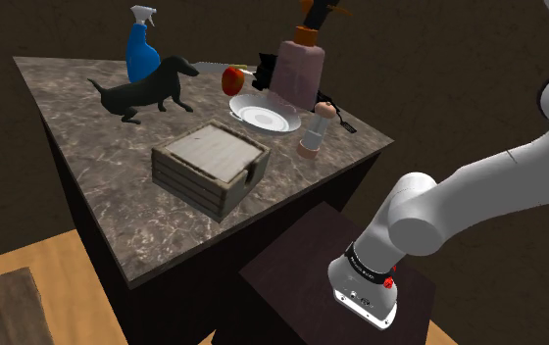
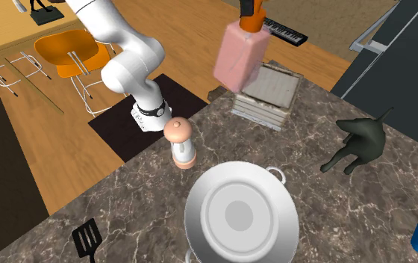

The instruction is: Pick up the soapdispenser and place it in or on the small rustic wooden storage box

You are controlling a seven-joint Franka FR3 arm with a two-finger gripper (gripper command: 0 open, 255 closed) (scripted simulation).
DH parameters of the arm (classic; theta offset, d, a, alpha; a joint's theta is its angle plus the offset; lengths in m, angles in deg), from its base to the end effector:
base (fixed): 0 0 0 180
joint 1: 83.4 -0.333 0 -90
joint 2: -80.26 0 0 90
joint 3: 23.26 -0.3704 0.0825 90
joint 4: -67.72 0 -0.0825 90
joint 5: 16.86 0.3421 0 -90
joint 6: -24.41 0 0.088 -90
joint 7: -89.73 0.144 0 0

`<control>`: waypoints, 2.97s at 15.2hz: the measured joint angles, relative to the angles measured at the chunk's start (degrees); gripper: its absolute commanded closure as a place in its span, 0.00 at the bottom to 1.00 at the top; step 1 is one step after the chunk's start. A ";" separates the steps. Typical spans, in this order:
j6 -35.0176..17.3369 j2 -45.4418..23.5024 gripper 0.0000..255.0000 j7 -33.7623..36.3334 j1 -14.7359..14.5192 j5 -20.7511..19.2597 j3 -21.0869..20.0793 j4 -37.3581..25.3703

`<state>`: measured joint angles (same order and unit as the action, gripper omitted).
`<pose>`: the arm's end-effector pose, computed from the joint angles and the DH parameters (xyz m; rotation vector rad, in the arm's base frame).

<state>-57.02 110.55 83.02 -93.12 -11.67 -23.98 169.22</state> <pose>0.2859 0.0692 0.7571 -3.0037 -0.4843 -0.2678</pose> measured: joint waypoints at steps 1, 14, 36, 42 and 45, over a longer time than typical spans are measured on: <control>0.26 -1.19 1.00 1.45 -0.28 0.33 -1.16 -1.59; 4.03 -19.43 1.00 15.94 -3.40 -0.78 -12.31 -24.63; -14.46 -9.53 1.00 13.90 -3.77 1.20 -11.65 3.64; -17.42 -8.66 1.00 13.58 -3.85 1.41 -11.64 7.46; -17.51 -8.61 1.00 13.58 -3.86 1.42 -11.65 7.59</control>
<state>-74.53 101.93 96.60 -96.98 -10.25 -35.63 176.82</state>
